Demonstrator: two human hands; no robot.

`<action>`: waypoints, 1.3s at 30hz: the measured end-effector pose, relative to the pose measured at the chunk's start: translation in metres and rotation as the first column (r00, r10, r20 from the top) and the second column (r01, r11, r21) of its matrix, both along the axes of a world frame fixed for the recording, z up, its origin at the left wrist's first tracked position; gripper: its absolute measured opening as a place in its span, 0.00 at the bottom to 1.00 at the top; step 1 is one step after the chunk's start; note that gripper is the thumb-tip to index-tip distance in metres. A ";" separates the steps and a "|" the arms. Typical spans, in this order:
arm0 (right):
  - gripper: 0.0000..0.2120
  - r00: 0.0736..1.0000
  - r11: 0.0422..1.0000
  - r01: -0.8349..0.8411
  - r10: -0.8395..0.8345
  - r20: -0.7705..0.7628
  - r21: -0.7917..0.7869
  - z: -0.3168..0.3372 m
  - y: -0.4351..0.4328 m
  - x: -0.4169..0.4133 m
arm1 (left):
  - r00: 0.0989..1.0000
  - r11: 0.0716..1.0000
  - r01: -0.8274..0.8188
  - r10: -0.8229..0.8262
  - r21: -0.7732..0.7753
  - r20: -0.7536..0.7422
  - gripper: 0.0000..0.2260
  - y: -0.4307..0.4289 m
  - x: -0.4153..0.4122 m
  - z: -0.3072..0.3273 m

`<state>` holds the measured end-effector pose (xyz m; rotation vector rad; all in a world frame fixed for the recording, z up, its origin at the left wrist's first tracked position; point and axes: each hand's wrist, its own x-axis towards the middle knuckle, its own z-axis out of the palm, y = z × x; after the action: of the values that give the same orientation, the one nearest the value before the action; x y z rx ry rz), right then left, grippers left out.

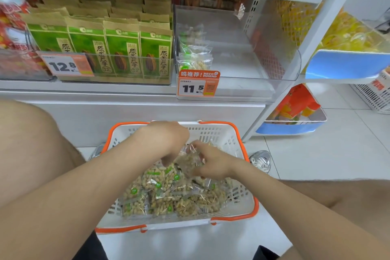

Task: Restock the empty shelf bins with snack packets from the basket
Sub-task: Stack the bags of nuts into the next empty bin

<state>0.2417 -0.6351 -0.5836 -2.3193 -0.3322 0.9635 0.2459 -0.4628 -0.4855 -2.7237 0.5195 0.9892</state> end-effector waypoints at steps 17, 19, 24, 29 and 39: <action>0.06 0.726 0.709 0.342 -0.616 0.306 0.616 0.120 0.005 0.023 | 0.858 0.210 -0.376 0.447 -0.902 -0.254 0.11 0.027 0.016 0.044; 0.06 0.769 0.710 0.223 -0.549 0.327 0.668 0.129 0.007 0.027 | 0.837 0.033 -0.380 0.437 -0.924 -0.328 0.15 0.025 0.016 0.050; 0.03 0.578 0.769 0.107 -0.564 0.590 0.630 0.152 0.008 0.044 | 0.812 0.010 -0.196 0.562 -0.981 -0.156 0.15 0.024 0.024 0.057; 0.08 0.417 0.816 0.140 -0.563 0.714 0.561 0.191 0.004 0.074 | 0.640 0.413 0.077 0.677 -0.907 0.363 0.12 0.032 0.036 0.077; 0.09 0.599 0.940 0.105 -0.319 0.734 0.323 0.204 -0.001 0.159 | 0.609 0.919 0.062 0.275 -0.390 0.744 0.14 0.026 0.112 0.090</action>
<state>0.4003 -0.6365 -0.3793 -2.3365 -0.4647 -0.2752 0.3584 -0.4372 -0.3954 -3.1561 0.3818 -0.4438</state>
